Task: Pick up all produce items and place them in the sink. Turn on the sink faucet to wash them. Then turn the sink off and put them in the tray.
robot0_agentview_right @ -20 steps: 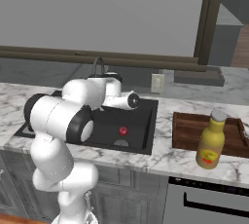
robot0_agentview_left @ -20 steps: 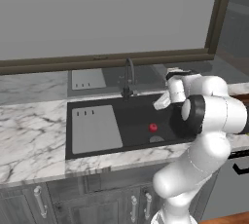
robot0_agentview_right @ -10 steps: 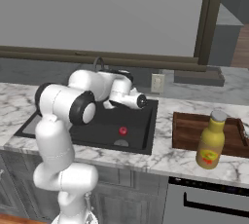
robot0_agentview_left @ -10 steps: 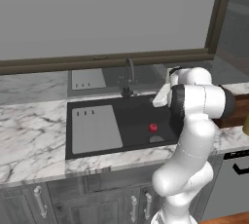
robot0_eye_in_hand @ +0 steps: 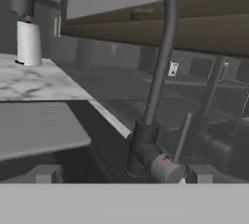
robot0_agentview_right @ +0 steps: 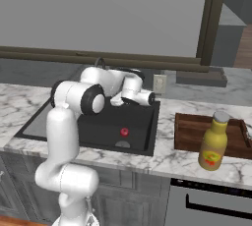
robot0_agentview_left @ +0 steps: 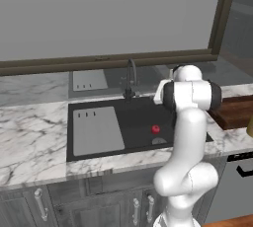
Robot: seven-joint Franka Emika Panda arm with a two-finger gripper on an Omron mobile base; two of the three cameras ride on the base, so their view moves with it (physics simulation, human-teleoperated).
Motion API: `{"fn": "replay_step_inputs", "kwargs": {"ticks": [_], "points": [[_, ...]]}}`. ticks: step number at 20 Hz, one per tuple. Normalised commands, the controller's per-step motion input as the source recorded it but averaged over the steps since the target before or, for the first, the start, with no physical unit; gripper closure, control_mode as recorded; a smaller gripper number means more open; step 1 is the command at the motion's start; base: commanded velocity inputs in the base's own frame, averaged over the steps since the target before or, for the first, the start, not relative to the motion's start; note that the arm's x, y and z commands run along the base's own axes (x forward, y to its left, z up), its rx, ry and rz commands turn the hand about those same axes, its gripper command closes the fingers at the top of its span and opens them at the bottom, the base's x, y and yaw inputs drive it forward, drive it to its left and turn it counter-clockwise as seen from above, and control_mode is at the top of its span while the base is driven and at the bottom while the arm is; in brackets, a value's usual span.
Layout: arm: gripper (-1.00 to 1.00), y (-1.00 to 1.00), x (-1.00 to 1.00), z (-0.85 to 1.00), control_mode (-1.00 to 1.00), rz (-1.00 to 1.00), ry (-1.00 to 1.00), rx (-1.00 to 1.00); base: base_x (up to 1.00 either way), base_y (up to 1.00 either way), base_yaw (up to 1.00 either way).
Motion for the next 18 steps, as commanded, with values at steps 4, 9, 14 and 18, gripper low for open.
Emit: {"fn": "replay_step_inputs", "kwargs": {"ticks": [4, 9, 14, 18], "points": [[-1.0, 0.0, 0.43, 0.0, -1.0, 0.13, -0.1, 0.03, 0.0, 0.0, 0.0], [-1.0, 0.08, 0.39, -0.17, -1.0, 0.1, -0.05, 0.0, 0.0, 0.0, 0.0], [-1.0, 0.12, 0.46, -0.17, -1.0, 0.07, 0.0, 0.0, 0.0, 0.0, 0.0], [-1.0, 0.01, 0.45, -0.09, -1.0, 0.06, 0.0, 0.0, 0.0, 0.0, 0.0]]}}
